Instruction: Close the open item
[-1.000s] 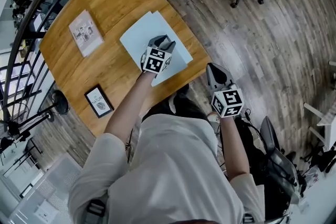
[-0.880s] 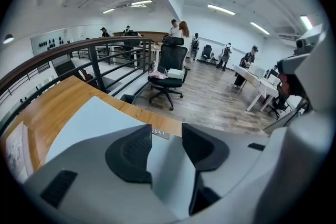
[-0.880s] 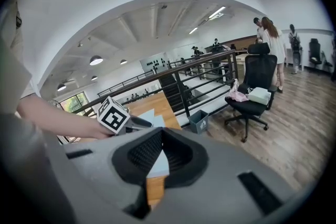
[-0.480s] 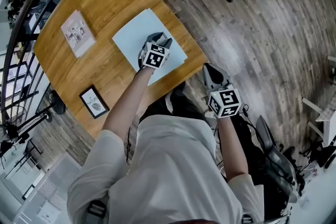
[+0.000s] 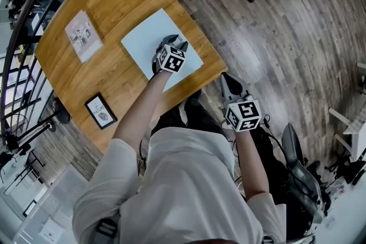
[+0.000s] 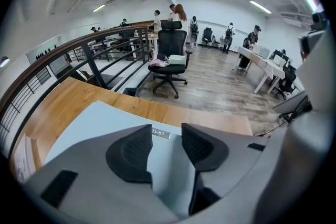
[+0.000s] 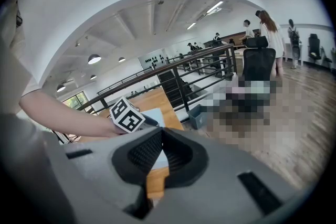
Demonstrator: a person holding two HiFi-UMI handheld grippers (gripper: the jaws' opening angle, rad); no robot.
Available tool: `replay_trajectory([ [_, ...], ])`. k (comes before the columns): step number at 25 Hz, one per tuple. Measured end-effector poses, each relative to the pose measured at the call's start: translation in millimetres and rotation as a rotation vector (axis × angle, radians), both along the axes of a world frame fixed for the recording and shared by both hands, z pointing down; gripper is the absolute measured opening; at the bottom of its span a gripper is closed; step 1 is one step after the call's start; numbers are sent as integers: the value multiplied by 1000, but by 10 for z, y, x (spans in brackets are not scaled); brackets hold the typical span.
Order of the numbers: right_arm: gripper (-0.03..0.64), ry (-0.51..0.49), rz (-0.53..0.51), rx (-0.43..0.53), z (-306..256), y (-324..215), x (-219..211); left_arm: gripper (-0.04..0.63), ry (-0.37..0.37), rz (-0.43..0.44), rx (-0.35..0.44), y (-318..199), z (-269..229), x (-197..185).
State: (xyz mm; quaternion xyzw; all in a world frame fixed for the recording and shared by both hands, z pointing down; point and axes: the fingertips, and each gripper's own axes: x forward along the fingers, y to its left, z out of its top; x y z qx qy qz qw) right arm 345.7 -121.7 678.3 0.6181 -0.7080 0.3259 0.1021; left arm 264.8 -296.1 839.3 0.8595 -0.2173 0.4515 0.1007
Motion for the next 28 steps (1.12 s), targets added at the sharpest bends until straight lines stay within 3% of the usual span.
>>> replay_trajectory([
  [9,3,-2,12,-6,31,60,17,170,-10,5,-56,10,99,26],
  [18,3,2,0,9,-70,22,-38,167,11,-9,-170,-10,74,30],
  [22,3,14,-5,27,-186,-20,-43,189,15,37,-152,21,-23,15],
  [28,3,30,-9,41,-287,-45,-48,184,95,37,-113,-8,-220,38],
])
